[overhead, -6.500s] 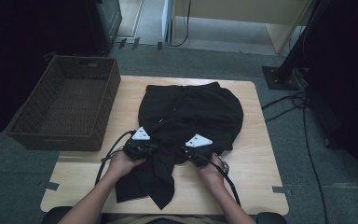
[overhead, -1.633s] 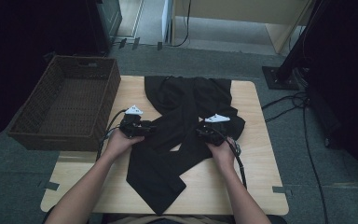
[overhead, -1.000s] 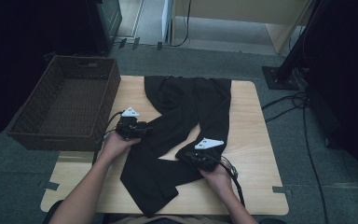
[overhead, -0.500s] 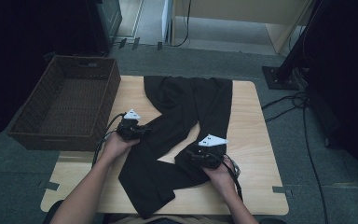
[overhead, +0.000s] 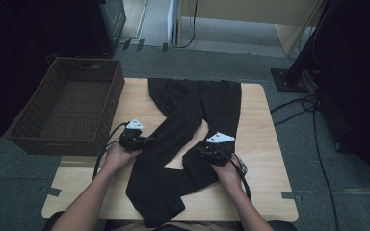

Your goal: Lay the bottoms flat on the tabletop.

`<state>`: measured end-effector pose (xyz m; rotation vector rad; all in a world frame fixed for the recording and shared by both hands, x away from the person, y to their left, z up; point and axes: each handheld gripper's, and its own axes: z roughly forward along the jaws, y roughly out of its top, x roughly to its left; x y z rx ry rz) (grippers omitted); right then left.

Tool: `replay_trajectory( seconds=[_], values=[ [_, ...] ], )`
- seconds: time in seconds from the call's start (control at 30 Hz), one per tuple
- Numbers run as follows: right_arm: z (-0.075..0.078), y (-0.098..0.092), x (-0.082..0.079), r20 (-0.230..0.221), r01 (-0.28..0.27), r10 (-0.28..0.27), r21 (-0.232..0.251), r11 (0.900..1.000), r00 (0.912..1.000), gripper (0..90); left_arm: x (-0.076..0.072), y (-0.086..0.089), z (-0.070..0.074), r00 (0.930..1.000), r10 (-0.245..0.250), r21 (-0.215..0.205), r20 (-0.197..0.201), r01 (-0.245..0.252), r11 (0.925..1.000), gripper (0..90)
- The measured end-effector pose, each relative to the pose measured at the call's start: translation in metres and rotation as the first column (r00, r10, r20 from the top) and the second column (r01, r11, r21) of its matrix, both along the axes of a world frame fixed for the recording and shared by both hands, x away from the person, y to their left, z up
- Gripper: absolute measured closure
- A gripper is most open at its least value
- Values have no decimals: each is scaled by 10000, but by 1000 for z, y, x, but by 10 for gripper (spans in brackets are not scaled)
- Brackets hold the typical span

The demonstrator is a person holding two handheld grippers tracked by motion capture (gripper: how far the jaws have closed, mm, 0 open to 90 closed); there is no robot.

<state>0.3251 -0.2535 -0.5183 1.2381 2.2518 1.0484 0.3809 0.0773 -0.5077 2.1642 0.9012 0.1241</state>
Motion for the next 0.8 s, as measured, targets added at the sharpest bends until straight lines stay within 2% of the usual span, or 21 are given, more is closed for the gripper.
replay_trajectory(
  seconds=[0.13, 0.23, 0.33, 0.4, 0.53, 0.67, 0.8],
  values=[
    [-4, 0, 5, 414, -15, 19, -86, 10000, 9991, 545, -11, 4, 3, 9998, 81, -346, -172, -87, 9994, 900],
    [-2, 0, 13, 194, -30, 32, -78, 10000, 9998, 543, -19, 8, 3, 9993, 101, -660, -359, -125, 9977, 900],
    [0, 1, 24, -51, 27, -27, 0, 10000, 10000, 541, -25, 9, 3, 9991, 61, -572, -413, -85, 9983, 900],
    [-1, 2, 28, -12, 57, -56, 130, 9999, 10000, 537, -27, 10, 3, 9991, 73, -660, -415, -100, 9978, 900],
    [-1, 5, 23, 62, -48, 48, 57, 10000, 10000, 518, -26, 11, 4, 9991, 212, -740, -378, -240, 9970, 879],
    [0, 7, 13, 52, -325, 326, -226, 9992, 9995, 515, -24, 16, 8, 9984, 483, -1166, -288, -513, 9919, 845],
    [0, 2, 5, -1, -392, 392, -41, 9992, 9992, 516, -25, 15, 13, 9993, 217, -1626, -320, -266, 9863, 890]
  ],
)
